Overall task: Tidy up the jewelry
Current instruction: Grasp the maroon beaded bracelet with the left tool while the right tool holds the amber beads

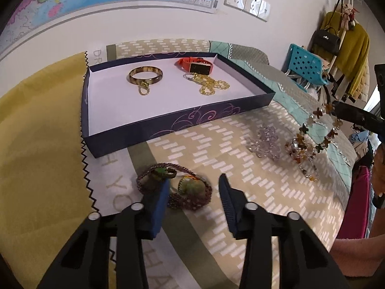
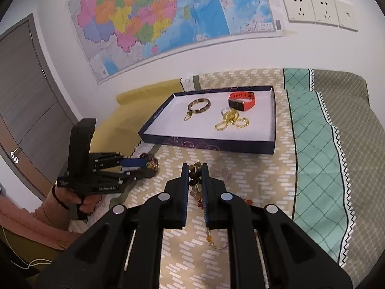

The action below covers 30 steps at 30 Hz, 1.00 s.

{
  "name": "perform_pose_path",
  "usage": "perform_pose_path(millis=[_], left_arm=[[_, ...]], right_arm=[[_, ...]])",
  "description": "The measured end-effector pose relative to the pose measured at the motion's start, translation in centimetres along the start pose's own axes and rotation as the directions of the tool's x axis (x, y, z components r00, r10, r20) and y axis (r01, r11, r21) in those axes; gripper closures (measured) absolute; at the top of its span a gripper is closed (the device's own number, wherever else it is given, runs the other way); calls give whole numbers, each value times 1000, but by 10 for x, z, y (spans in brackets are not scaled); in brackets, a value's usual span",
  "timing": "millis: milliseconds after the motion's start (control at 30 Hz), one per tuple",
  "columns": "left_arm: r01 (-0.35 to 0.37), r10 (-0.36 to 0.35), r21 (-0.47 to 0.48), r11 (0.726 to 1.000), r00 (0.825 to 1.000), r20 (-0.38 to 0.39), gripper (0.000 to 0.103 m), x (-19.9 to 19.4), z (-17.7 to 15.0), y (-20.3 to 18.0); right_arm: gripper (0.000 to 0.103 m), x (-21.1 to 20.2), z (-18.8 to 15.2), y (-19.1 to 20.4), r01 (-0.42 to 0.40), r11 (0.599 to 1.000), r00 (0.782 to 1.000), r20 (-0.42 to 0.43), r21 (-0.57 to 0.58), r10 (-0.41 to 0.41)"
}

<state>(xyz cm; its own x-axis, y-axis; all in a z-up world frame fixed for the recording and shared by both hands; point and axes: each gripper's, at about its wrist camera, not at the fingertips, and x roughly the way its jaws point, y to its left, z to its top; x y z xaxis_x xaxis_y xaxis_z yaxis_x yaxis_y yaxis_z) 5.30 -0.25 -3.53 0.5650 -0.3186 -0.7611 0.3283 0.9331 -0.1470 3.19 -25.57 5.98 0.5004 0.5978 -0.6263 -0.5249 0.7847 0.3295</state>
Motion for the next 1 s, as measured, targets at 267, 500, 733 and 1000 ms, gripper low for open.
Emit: perform_pose_path(millis=[267, 500, 733, 1000], left_arm=[[-9, 9, 43, 999, 1000, -6, 89, -2, -1, -7], [17, -18, 4, 1000, 999, 32, 89, -14, 2, -2], [40, -38, -20, 999, 995, 94, 89, -36, 12, 3], [21, -17, -26, 999, 991, 134, 89, -46, 29, 7]], right_arm=[[93, 8, -3, -3, -12, 1000, 1000, -16, 12, 12], [93, 6, 6, -1, -32, 999, 999, 7, 2, 32], [93, 7, 17, 0, -43, 999, 999, 26, 2, 42], [93, 11, 35, 0, -40, 999, 998, 46, -12, 41]])
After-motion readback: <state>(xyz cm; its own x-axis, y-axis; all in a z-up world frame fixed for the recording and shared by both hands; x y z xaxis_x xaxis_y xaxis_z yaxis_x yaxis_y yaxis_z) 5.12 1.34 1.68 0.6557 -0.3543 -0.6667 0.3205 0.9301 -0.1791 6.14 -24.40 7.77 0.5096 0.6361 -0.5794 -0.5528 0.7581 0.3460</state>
